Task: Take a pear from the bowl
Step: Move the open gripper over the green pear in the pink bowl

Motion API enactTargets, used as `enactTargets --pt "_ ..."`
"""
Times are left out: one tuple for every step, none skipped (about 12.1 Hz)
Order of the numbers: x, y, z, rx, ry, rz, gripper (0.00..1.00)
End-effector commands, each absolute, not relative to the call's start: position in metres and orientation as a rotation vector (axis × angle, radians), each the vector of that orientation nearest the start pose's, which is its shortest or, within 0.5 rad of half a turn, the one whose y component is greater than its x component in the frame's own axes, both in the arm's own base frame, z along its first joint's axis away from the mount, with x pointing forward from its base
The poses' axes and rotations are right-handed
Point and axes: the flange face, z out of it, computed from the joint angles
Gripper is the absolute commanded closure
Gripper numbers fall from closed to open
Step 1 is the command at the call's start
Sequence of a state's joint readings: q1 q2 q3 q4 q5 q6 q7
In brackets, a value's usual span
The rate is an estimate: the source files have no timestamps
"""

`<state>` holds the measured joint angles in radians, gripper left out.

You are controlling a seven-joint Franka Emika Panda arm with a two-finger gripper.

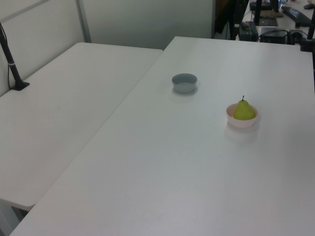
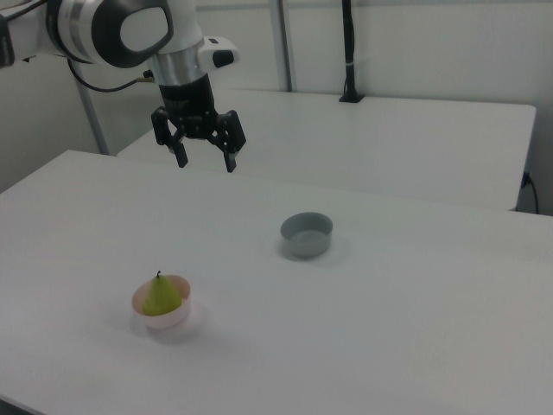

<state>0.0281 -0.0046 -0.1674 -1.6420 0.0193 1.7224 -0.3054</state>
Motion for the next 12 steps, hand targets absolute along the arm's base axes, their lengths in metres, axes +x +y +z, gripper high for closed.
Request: enactTargets --pt "0.563 -0.072 0.61 -3.14 -0.221 -0.155 0.0" --pt "0.563 -0.072 0.61 -3.14 -0.22 -0.157 0.0" --pt "0.563 -0.072 0.61 -3.14 -0.22 -0.157 0.0" --pt "0.563 -0.072 0.61 -3.14 -0.22 -0.155 0.0" --pt "0.562 -0.074 0.611 -3.14 -0.215 -0.159 0.0" --pt "0.562 -0.075 0.611 -3.141 -0.213 -0.159 0.0" --pt "0.56 -0.076 0.612 -3.138 -0.235 -0.148 0.0" --pt "0.558 -0.076 0.611 -3.135 -0.234 -0.129 0.0" --pt "0.557 -0.074 0.609 -3.133 -0.249 -0.105 0.0" --pt "0.557 -0.069 0.606 -3.129 -0.316 -0.085 0.0" --pt "0.555 -0.073 0.596 -3.13 -0.473 -0.027 0.0" --pt "0.553 -0.073 0.593 -3.105 -0.66 0.013 0.0"
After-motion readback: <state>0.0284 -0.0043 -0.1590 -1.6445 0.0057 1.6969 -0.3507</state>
